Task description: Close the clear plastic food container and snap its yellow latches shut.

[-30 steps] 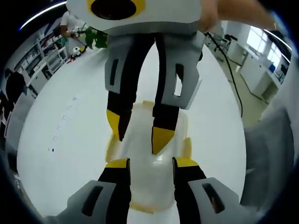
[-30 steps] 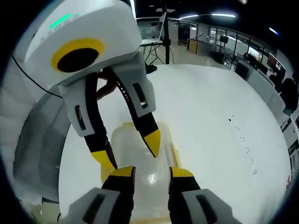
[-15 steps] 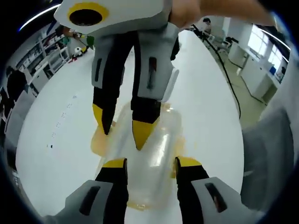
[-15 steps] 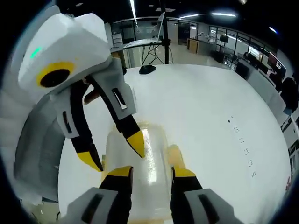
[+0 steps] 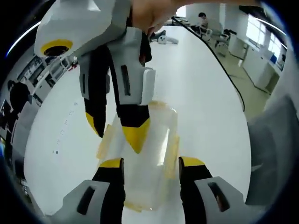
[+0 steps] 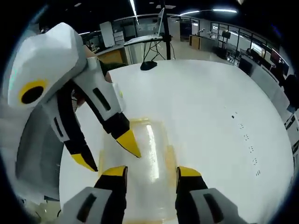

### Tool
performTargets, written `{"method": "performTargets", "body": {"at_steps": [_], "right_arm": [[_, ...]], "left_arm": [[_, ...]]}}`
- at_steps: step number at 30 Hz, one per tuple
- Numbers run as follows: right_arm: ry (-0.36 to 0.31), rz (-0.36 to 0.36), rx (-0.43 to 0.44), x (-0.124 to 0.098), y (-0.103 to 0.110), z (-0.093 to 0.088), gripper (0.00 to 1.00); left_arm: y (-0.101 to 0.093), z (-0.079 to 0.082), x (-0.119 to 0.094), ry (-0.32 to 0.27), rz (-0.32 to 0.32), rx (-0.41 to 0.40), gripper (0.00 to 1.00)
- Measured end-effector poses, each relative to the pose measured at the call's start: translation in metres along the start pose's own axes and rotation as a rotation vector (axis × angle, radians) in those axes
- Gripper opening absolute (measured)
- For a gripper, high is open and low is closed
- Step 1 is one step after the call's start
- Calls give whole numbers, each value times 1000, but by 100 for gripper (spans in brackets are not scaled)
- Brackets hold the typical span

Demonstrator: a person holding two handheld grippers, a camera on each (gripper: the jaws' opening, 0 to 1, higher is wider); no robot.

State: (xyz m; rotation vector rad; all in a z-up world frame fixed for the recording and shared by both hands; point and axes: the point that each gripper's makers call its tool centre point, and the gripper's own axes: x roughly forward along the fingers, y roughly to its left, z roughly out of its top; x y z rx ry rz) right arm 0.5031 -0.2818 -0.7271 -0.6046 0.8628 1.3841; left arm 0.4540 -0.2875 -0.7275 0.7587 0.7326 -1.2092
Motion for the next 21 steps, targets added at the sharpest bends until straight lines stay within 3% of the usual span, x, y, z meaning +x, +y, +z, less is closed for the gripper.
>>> {"method": "performTargets", "body": {"at_steps": [11, 21], "right_arm": [[19, 31, 3, 3, -1, -2, 41], [58, 62, -14, 5, -2, -2, 41]], "left_arm": [[-1, -4, 4, 1, 80, 94, 44], [0, -4, 6, -8, 116, 108, 45]]}}
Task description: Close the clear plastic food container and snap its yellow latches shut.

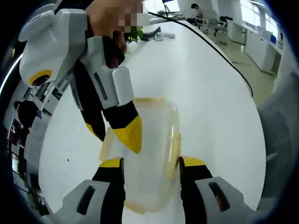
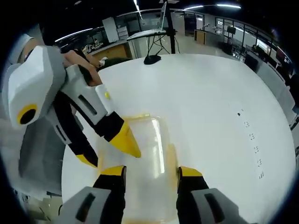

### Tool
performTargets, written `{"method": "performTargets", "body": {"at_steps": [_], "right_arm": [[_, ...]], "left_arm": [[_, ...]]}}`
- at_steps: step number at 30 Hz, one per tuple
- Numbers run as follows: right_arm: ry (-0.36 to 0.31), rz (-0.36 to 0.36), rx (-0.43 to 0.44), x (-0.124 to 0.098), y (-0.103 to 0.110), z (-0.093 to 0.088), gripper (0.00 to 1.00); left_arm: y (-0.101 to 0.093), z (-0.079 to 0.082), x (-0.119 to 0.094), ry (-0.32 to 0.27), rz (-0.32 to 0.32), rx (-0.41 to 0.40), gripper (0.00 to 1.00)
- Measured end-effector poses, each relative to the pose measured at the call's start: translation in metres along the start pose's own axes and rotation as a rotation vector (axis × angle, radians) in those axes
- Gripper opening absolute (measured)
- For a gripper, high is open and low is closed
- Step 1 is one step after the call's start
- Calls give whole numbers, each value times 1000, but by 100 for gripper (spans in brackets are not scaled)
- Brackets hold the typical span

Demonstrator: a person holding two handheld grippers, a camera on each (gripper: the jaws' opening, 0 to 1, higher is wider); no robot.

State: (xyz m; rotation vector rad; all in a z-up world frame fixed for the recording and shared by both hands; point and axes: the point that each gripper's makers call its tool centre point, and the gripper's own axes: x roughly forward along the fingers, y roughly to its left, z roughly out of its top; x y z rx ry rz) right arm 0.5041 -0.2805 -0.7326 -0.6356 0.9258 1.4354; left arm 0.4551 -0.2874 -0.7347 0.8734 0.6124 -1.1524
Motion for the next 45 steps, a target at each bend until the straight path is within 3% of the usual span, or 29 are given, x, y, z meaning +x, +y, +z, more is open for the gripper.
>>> {"method": "performTargets", "body": {"at_steps": [6, 17, 18, 19, 20, 21, 22, 26, 45], "right_arm": [[37, 36, -6, 1, -1, 0, 39], [75, 65, -11, 3, -3, -1, 35], [97, 76, -3, 3, -2, -3, 34], [104, 78, -11, 4, -2, -2, 34], [113, 81, -6, 4, -2, -2, 33], [57, 110, 41, 10, 4, 11, 32], [131, 114, -8, 4, -3, 2, 32], [159, 114, -19, 5, -4, 3, 32], [124, 114, -13, 2, -2, -4, 34]], "left_arm": [[1, 0, 1, -22, 18, -5, 43], [2, -1, 6, 52, 63, -5, 40], [15, -6, -2, 82, 132, 25, 38], [3, -1, 0, 62, 78, 18, 37], [4, 0, 0, 69, 86, 10, 37], [3, 0, 0, 69, 83, 11, 37], [2, -1, 1, 73, 93, 13, 37], [2, -1, 2, 67, 87, 26, 37], [-1, 0, 4, 54, 102, 35, 39]]}}
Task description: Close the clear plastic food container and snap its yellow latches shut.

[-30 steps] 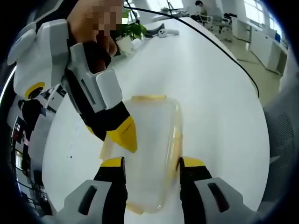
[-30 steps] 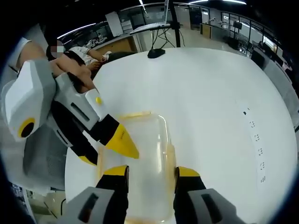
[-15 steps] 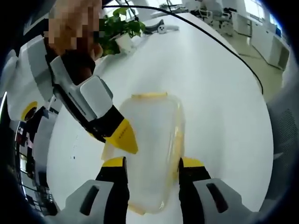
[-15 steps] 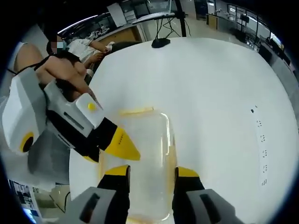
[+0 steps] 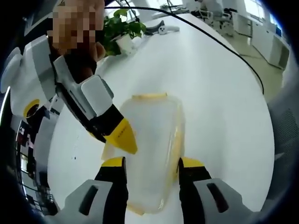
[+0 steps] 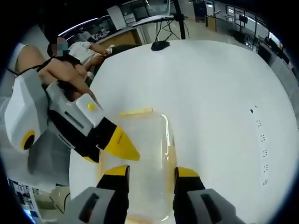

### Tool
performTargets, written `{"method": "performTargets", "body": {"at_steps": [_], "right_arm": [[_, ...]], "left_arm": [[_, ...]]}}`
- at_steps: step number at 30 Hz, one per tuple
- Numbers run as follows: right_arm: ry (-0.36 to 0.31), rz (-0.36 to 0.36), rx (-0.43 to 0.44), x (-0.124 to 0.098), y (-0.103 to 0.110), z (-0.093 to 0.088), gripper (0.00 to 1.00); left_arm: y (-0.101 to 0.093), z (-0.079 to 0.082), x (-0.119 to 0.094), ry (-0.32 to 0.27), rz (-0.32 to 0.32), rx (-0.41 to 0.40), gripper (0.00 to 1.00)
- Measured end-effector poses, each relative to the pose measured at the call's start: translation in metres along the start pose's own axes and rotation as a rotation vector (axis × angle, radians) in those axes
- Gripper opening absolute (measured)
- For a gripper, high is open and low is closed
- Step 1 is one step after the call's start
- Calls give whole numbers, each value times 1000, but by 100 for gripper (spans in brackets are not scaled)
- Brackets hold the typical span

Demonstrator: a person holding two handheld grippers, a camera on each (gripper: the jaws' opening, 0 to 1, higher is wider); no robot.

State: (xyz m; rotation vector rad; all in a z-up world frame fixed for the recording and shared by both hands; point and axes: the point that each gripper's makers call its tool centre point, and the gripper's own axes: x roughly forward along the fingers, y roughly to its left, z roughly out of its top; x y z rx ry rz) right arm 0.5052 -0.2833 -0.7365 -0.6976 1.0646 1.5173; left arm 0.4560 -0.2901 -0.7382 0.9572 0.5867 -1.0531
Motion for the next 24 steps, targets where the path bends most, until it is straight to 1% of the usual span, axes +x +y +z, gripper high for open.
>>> {"method": "performTargets", "body": {"at_steps": [1, 9, 12, 15, 18, 19, 20, 21, 22, 24], "right_arm": [[-7, -2, -23, -1, 1, 0, 34], [1, -38, -50, -1, 4, 3, 34], [-9, -57, -45, -2, 3, 3, 35], [-16, -77, -33, -3, 4, 3, 35], [-25, -97, -22, -4, 4, 3, 35], [-32, -105, -30, -5, 5, 3, 35], [-38, -110, -36, -6, 5, 4, 34], [-40, -122, -37, -7, 4, 4, 33], [-40, -126, -34, -7, 4, 4, 34], [-59, -133, -21, -9, 6, 7, 38]], "left_arm": [[1, 0, 0, 1, 0, -4, 39], [1, 0, -1, 8, -3, 7, 40], [1, 1, -1, 1, -11, -13, 41], [0, 1, -1, 5, -10, -1, 42], [1, 0, -1, 2, -24, 26, 43], [0, 0, -2, -2, -35, 56, 43], [0, 0, -3, -3, -39, 70, 43], [0, -1, -4, -7, -40, 63, 43], [0, -1, -4, -6, -42, 58, 44], [-3, -3, -5, -2, -48, 53, 48]]}}
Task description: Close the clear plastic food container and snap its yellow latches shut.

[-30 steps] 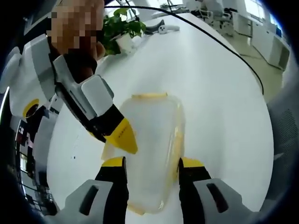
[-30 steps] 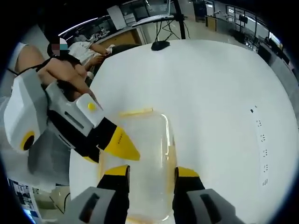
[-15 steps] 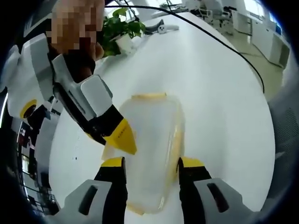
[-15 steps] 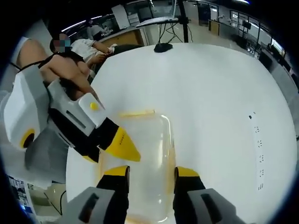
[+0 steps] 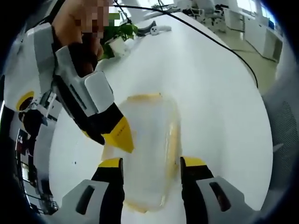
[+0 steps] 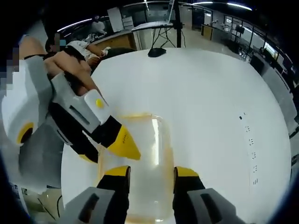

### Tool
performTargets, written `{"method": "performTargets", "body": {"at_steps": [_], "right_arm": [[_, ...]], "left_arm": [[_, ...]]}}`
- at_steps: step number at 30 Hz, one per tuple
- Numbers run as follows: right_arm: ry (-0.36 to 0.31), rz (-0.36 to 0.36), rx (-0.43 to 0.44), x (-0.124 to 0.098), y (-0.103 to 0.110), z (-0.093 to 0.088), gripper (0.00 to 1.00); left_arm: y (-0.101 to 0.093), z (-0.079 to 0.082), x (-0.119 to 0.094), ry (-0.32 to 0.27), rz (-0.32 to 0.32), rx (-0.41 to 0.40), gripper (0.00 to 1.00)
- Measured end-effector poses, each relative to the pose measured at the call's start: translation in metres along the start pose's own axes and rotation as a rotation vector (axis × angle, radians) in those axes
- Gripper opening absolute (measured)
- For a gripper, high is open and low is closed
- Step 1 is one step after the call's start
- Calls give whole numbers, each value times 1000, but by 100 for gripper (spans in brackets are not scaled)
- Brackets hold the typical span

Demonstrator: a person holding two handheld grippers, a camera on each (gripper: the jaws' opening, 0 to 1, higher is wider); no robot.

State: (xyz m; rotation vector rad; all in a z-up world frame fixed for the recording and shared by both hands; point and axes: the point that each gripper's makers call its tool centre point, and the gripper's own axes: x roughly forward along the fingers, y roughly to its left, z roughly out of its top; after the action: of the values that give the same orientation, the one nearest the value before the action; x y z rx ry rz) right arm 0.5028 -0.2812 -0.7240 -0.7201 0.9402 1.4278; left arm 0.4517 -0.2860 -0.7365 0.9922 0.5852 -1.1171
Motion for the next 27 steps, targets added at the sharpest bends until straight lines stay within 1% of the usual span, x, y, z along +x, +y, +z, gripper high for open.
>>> {"method": "performTargets", "body": {"at_steps": [4, 7, 8, 11, 13, 16, 19, 21, 22, 27], "right_arm": [[-1, -28, -12, -5, -1, -3, 40], [2, -41, -15, -10, -1, -7, 43], [0, -52, -13, -12, -2, -8, 44], [-12, -54, -7, -15, 0, -8, 45], [-33, -58, -3, -18, 1, -6, 45], [-41, -64, -7, -18, 3, -9, 46], [-25, -78, -31, -19, 7, -14, 48], [-34, -86, -28, -20, 8, -13, 48], [-46, -94, -22, -21, 8, -13, 48], [-38, -112, -33, -23, 12, -19, 50]], "left_arm": [[-3, -2, -1, 7, -14, 19, 50], [-2, -2, -3, 2, -27, -3, 51], [-1, -2, -4, 0, -27, -4, 52], [4, 0, -7, -7, -26, -12, 54], [6, 3, -7, -23, -39, -70, 55], [11, 2, -9, -15, -31, -57, 57], [13, 1, -11, -10, -39, -54, 57], [13, 0, -12, -9, -41, -49, 57], [14, -2, -12, -5, -46, -51, 58], [14, -10, -13, 11, -69, -51, 60]]}}
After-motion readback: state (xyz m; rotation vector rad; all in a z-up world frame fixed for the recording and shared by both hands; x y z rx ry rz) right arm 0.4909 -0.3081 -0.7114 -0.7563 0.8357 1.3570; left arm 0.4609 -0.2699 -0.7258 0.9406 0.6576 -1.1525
